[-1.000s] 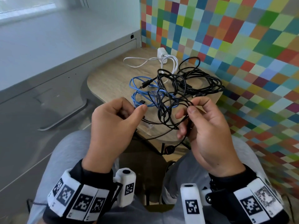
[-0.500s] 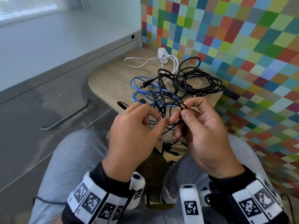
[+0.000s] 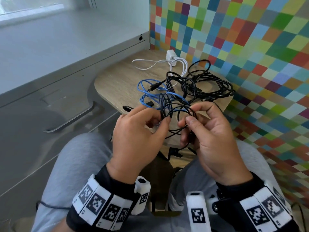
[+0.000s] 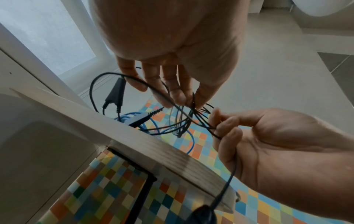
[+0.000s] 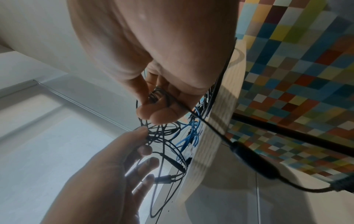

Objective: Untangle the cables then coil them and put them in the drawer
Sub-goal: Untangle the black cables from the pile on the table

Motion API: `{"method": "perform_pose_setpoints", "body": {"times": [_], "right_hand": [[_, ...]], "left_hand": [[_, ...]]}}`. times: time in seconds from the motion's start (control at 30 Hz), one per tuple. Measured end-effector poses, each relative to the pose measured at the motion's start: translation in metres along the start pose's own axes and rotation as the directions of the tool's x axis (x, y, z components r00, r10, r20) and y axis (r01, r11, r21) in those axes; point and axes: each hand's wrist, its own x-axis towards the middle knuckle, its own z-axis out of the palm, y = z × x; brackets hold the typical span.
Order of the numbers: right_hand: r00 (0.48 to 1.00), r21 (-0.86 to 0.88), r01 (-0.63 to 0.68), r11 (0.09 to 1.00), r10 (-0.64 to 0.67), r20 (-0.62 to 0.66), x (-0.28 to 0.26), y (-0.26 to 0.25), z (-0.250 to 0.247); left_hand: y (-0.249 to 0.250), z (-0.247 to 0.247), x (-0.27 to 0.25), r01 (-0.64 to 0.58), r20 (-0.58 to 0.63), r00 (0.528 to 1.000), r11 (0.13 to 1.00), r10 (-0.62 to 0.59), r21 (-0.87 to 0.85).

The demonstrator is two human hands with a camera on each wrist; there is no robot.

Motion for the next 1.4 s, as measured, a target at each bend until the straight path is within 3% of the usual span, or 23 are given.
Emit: {"method": "perform_pose_setpoints", "body": {"times": [0.13, 0.3, 0.47, 0.63, 0.73, 0.83, 0.9, 0.97, 1.1, 1.17, 1.27, 1.33, 1.4], "right_hand": [[0.999, -0.016, 0.004, 1.000, -0.004, -0.037, 0.001, 0.000, -0.002], [0.987, -0.046, 0.030, 0.998, -0.037, -0.153, 0.007, 0.001, -0.009], [0.964, 0.009, 0.046, 0.999, -0.042, -0.261, 0.015, -0.001, -0.019], [0.967, 0.035, 0.047, 0.998, -0.037, -0.251, 0.016, 0.000, -0.017], [0.965, 0.065, 0.049, 0.997, -0.031, -0.260, 0.016, 0.000, -0.018], [0.964, 0.079, 0.049, 0.996, -0.026, -0.265, 0.016, 0.000, -0.018], [0.964, 0.088, 0.045, 0.995, -0.021, -0.264, 0.016, 0.000, -0.017], [0.967, 0.086, 0.037, 0.996, -0.014, -0.252, 0.015, 0.000, -0.015], [0.979, 0.076, 0.019, 0.997, -0.003, -0.206, 0.011, 0.000, -0.008], [0.981, 0.069, 0.021, 0.997, -0.007, -0.194, 0.010, -0.001, -0.007], [0.984, 0.065, 0.023, 0.998, -0.011, -0.178, 0.008, -0.002, -0.006], [0.986, 0.067, 0.022, 0.998, -0.011, -0.166, 0.008, -0.002, -0.006], [0.988, 0.064, 0.025, 0.998, -0.015, -0.156, 0.007, -0.003, -0.005]], "left_hand": [[-0.001, -0.005, 0.002, 0.111, 0.012, 0.994, 0.965, -0.112, -0.236], [-0.013, -0.014, 0.017, 0.233, 0.031, 0.967, 0.824, -0.254, -0.516], [-0.027, -0.030, 0.031, 0.277, -0.020, 0.936, 0.769, -0.351, -0.576], [-0.017, -0.040, 0.034, 0.343, 0.089, 0.879, 0.491, -0.468, -0.801], [-0.018, -0.043, 0.036, 0.316, 0.074, 0.879, 0.460, -0.471, -0.830], [-0.018, -0.044, 0.037, 0.339, 0.067, 0.850, 0.445, -0.523, -0.829], [-0.018, -0.044, 0.037, 0.357, 0.066, 0.857, 0.495, -0.512, -0.793], [-0.020, -0.040, 0.034, 0.360, 0.062, 0.892, 0.624, -0.447, -0.694], [-0.019, -0.034, 0.025, 0.241, 0.160, 0.969, 0.878, -0.190, -0.414], [-0.015, -0.032, 0.021, 0.165, 0.277, 0.956, 0.953, -0.093, -0.253], [-0.012, -0.031, 0.017, 0.138, 0.432, 0.895, 0.990, -0.112, -0.030], [-0.008, -0.028, 0.014, 0.094, 0.493, 0.860, 0.991, -0.130, 0.099], [-0.007, -0.024, 0.011, 0.033, 0.484, 0.869, 0.988, -0.103, 0.151]]}}
